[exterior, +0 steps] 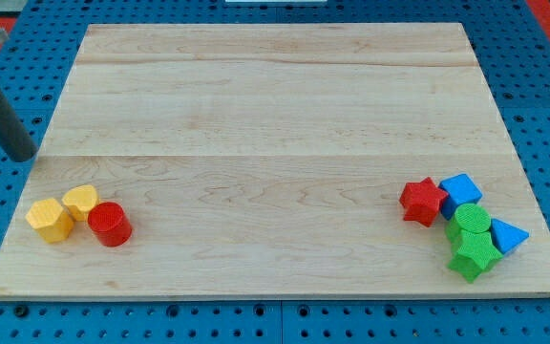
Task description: Point at the yellow hexagon
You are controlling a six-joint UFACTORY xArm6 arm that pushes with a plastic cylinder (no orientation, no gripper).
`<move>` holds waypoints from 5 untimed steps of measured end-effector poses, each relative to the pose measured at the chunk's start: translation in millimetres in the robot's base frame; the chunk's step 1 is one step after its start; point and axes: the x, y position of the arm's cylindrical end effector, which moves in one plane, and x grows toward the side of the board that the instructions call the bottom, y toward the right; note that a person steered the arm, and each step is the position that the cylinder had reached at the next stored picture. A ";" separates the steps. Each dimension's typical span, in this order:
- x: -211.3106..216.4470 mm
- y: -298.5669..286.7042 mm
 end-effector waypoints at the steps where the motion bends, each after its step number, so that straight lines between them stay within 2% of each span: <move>1: 10.1 0.7; 5: 25.5 0.2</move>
